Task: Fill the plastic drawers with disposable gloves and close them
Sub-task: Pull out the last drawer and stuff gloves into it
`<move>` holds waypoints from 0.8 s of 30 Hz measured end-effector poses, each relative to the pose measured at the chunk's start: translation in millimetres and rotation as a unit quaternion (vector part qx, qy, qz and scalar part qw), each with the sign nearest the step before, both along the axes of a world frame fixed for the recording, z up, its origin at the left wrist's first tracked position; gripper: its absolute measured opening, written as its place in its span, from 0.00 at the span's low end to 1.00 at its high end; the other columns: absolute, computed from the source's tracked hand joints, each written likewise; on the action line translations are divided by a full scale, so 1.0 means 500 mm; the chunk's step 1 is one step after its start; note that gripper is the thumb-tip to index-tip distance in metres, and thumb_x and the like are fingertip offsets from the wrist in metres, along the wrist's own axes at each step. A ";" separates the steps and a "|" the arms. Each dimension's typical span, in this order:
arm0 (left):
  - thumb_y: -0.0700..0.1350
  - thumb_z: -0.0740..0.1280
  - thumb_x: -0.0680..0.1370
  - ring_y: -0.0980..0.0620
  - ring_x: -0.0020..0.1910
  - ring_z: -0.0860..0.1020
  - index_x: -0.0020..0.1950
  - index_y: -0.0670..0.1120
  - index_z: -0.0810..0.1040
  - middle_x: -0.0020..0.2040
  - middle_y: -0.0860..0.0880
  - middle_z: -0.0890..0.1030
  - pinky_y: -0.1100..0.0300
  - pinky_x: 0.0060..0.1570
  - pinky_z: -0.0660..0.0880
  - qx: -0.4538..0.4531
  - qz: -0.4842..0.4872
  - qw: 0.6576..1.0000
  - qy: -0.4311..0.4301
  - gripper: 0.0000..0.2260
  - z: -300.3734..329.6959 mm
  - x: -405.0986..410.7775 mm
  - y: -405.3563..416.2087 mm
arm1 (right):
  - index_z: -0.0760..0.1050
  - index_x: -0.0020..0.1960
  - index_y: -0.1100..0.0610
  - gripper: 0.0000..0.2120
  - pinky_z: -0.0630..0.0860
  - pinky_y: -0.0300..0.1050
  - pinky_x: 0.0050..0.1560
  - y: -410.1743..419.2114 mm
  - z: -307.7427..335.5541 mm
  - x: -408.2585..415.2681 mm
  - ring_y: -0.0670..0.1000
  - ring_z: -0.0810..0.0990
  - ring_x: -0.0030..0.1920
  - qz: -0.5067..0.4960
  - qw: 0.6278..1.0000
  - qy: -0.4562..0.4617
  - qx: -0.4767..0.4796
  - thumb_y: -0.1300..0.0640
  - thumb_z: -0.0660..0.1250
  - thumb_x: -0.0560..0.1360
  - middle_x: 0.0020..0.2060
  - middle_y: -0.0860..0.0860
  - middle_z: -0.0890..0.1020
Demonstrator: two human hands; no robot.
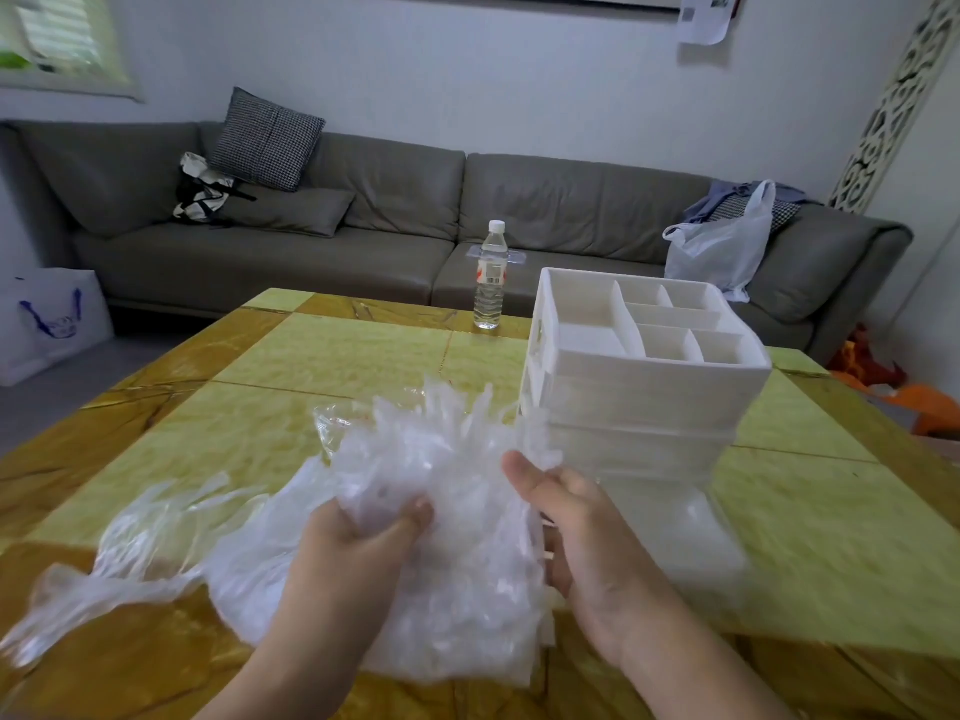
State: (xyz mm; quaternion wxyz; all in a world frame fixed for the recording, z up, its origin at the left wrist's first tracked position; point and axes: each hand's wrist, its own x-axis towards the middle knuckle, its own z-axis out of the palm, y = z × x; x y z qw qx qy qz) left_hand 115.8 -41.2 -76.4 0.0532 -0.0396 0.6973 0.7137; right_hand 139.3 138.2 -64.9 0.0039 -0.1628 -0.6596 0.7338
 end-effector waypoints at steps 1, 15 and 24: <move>0.44 0.74 0.79 0.43 0.40 0.88 0.45 0.46 0.88 0.41 0.44 0.88 0.43 0.48 0.83 -0.004 0.011 1.000 0.009 0.04 0.004 0.002 -0.001 | 0.79 0.56 0.60 0.36 0.76 0.55 0.43 -0.002 0.002 0.004 0.59 0.82 0.40 0.023 1.000 -0.020 0.001 0.35 0.84 0.62 0.42 0.53 0.84; 0.57 0.78 0.72 0.50 0.47 0.81 0.51 0.53 0.74 0.49 0.49 0.80 0.53 0.47 0.77 -0.084 0.089 0.992 0.038 0.17 0.035 -0.013 -0.026 | 0.81 0.53 0.58 0.08 0.82 0.60 0.48 0.007 0.014 0.013 0.60 0.84 0.45 -0.073 0.983 0.093 0.138 0.60 0.71 0.73 0.49 0.64 0.85; 0.38 0.68 0.73 0.40 0.52 0.84 0.55 0.42 0.84 0.51 0.38 0.85 0.49 0.52 0.79 0.037 -0.227 0.971 0.061 0.12 0.012 0.018 0.013 | 0.73 0.68 0.38 0.25 0.80 0.37 0.50 -0.052 0.029 0.048 0.46 0.82 0.54 0.021 0.935 0.165 0.313 0.62 0.68 0.78 0.50 0.52 0.81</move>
